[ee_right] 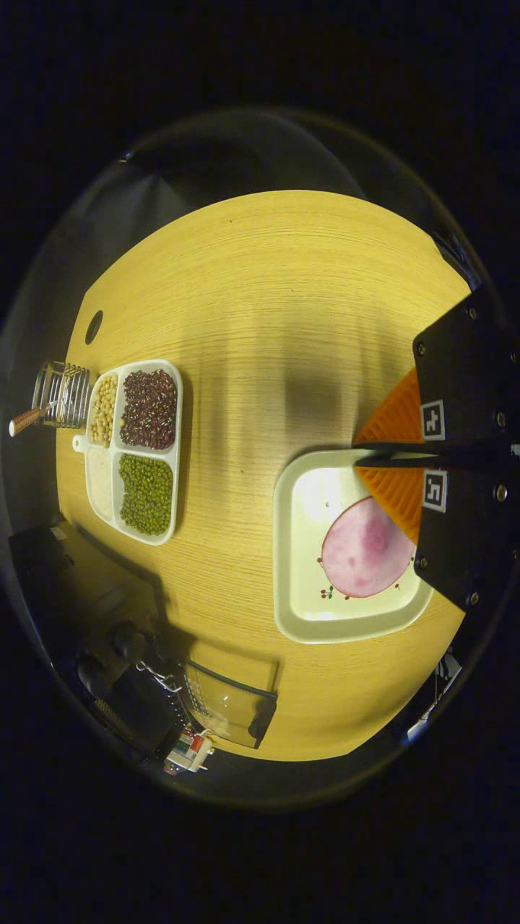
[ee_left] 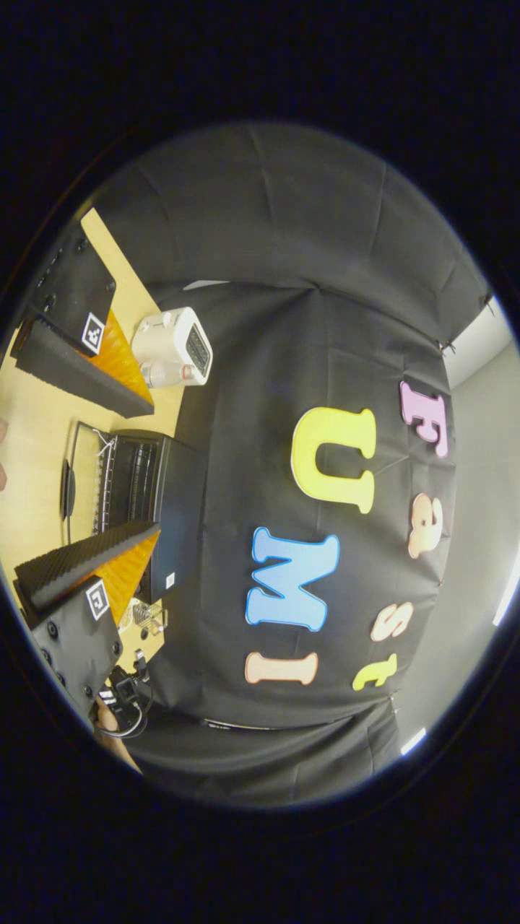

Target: Open the electric oven with the left hand, put the food in, and close the electric oven.

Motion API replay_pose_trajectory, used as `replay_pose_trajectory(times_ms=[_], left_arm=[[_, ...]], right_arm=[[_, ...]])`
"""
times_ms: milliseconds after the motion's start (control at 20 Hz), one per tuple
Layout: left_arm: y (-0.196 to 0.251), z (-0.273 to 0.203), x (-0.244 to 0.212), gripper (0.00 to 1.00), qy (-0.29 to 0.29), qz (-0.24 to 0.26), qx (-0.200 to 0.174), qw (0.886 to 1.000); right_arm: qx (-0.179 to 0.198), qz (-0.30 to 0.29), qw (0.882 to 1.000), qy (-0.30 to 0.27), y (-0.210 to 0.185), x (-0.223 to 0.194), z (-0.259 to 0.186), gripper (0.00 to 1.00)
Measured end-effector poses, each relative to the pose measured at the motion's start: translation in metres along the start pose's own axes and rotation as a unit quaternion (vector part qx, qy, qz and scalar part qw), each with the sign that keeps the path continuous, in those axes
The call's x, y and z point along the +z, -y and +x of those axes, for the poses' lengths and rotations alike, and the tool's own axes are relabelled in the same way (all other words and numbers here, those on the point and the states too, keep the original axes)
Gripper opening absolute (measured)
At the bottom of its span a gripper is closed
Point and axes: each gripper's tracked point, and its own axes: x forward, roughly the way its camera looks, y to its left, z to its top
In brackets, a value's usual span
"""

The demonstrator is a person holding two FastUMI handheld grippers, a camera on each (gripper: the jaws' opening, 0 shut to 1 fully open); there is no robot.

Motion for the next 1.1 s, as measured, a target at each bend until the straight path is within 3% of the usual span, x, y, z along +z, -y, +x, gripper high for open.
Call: replay_pose_trajectory(times_ms=[50,150,300,350,400,550,600,1100], left_arm=[[0.0,0.0,0.002,0.97,0.001,0.002,0.0,1.0],[0.0,-0.003,0.003,1.0,0.001,0.002,0.001,1.0],[0.002,-0.001,0.001,0.97,-0.005,-0.003,0.009,1.0],[0.004,-0.001,0.002,0.93,-0.005,-0.005,0.01,1.0],[0.008,-0.001,0.001,0.97,-0.005,-0.006,0.01,1.0],[0.016,-0.001,0.001,0.93,-0.008,-0.004,0.012,1.0],[0.019,-0.002,0.001,1.0,-0.007,-0.002,0.013,1.0],[0.035,-0.008,0.02,0.97,0.009,0.024,0.026,0.999]], right_arm=[[0.037,0.044,0.998,-0.015,-0.006,-0.004,0.004,0.01],[0.116,0.147,0.982,-0.04,-0.02,-0.015,0.001,0.0],[0.177,0.209,0.961,-0.041,-0.02,-0.02,-0.002,0.01],[0.193,0.22,0.956,-0.039,-0.021,-0.02,-0.003,0.0],[0.208,0.229,0.95,-0.036,-0.02,-0.021,-0.005,0.01],[0.251,0.254,0.934,-0.023,-0.021,-0.018,-0.014,0.01],[0.257,0.253,0.933,-0.019,-0.02,-0.018,-0.015,0.0],[0.351,0.304,0.886,0.002,-0.051,-0.019,-0.066,0.0]])
